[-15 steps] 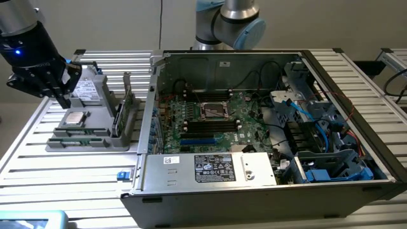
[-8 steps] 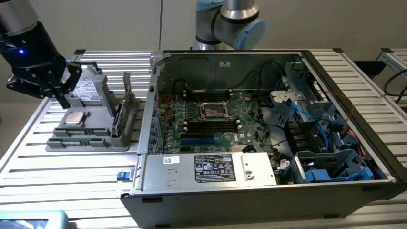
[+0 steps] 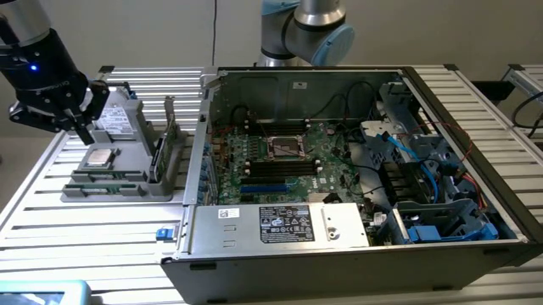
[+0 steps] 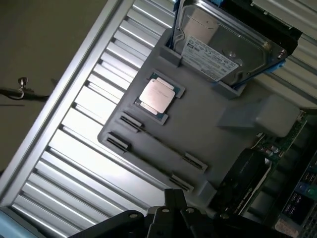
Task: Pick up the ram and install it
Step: 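Pick up the ram and move it above insertion slot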
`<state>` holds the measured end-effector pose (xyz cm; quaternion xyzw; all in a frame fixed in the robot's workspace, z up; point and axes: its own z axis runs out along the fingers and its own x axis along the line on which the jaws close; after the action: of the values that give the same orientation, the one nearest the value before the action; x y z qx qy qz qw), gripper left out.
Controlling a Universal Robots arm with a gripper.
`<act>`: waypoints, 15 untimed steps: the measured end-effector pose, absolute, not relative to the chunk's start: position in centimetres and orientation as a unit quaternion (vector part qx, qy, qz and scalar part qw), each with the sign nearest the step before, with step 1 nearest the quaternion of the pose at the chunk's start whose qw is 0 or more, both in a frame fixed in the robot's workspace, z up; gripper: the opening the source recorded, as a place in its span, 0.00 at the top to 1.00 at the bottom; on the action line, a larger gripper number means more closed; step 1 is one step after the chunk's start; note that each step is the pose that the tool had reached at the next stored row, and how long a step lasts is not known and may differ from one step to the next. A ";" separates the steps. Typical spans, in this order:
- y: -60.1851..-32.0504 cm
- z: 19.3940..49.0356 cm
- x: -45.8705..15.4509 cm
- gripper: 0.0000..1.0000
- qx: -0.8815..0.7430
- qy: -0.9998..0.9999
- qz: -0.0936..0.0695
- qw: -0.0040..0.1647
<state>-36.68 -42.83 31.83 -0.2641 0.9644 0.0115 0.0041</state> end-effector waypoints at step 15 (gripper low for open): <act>-42.8 31.8 -36.7 0.89 -0.407 0.913 0.012 0.002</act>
<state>-36.68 -42.83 31.83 -0.4067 0.9135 0.0120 0.0023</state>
